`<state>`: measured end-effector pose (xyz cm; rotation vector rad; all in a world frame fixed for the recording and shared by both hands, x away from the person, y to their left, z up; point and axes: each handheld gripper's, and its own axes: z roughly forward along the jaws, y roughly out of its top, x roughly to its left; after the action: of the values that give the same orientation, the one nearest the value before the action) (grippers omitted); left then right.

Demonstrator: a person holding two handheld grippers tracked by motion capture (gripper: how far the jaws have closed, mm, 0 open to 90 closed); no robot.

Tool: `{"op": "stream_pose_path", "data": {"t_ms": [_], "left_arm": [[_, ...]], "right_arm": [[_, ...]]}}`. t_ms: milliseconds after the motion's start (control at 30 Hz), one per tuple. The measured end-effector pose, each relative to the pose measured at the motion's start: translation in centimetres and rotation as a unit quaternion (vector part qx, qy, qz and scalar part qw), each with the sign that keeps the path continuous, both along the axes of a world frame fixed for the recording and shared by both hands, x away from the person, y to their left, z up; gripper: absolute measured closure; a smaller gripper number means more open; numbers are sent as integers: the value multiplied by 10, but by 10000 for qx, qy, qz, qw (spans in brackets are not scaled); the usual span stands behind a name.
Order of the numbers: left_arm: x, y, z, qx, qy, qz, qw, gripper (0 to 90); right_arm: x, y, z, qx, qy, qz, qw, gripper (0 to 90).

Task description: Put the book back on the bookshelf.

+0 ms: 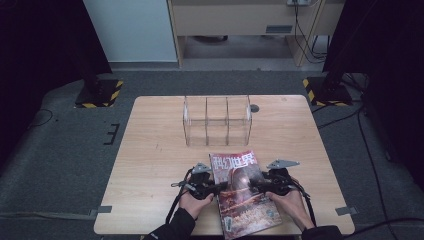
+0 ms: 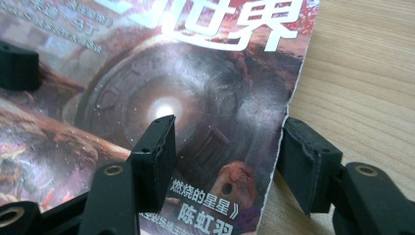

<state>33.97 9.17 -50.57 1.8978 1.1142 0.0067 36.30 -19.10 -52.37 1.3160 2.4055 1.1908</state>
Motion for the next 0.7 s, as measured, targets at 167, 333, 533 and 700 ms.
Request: {"op": "stream_pose_path", "data": {"t_ms": [167, 333, 533, 700], "left_arm": [[0, 0, 1, -21, -30, 0, 10000, 714], [1, -2, 0, 38, -45, -12, 10000, 696], [2, -5, -3, 196, -73, -14, 9998, 665], [4, -6, -3, 187, -18, 92, 9998, 703]], "right_arm": [[0, 0, 0, 99, 30, -5, 9999, 432], [0, 0, 0, 182, 4, 15, 9998, 443], [0, 2, 0, 204, -33, 74, 9998, 450], [0, 1, 1, 105, -13, 40, 9999, 421]]}}
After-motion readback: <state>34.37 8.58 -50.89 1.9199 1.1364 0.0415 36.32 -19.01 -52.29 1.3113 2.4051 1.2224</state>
